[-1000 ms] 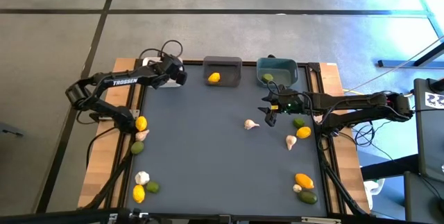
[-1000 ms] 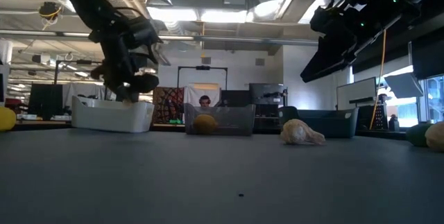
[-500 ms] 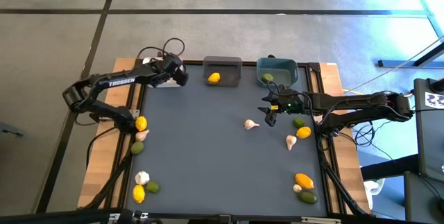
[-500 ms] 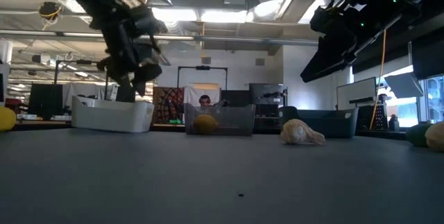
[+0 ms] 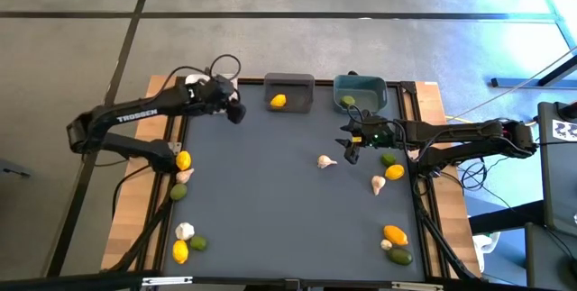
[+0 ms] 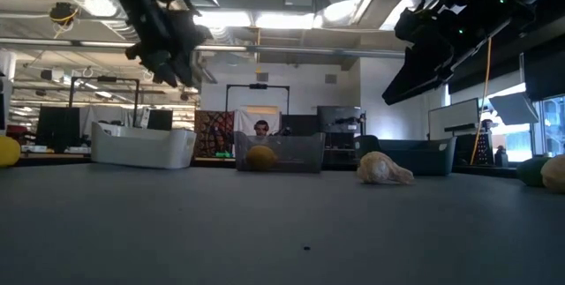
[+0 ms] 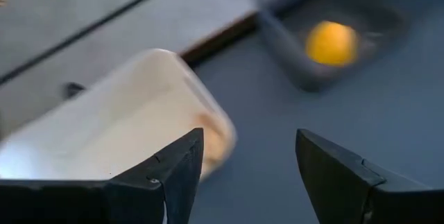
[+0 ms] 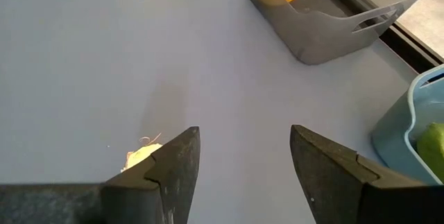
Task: Sort produce into baskets
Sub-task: Put the garlic into the white bin
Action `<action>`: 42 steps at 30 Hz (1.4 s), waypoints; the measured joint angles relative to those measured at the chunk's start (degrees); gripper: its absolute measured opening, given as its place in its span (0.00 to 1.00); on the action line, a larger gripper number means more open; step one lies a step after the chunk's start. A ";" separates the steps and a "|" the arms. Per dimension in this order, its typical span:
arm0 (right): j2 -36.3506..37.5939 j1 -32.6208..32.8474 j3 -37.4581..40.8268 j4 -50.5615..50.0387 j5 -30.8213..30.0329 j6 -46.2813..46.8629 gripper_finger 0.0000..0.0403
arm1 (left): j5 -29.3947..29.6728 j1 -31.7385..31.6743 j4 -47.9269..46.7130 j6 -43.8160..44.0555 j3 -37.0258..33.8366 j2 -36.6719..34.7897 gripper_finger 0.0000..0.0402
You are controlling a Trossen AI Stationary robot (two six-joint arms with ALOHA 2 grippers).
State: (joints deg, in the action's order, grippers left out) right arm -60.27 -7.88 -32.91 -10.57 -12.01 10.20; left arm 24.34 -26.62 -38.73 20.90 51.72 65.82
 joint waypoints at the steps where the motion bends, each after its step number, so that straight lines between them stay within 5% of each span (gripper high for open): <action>1: 0.00 0.00 0.00 0.02 -0.02 0.00 0.55 | -1.46 1.15 -0.13 0.49 0.00 -0.29 0.56; 7: 0.00 0.00 0.00 0.07 -0.02 0.00 0.55 | -8.16 7.81 -0.75 1.67 0.00 -0.61 0.56; 15: 0.00 0.00 0.00 0.16 -0.02 -0.02 0.55 | -8.94 15.42 2.62 1.70 0.00 -0.05 0.56; 42: 0.00 0.02 -0.07 0.02 2.58 -0.02 0.55 | -12.64 21.73 50.11 -20.63 0.02 27.74 0.56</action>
State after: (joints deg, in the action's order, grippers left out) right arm -60.27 -7.86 -32.97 -10.55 -9.43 10.17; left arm 11.70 -4.89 11.38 0.27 51.75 93.56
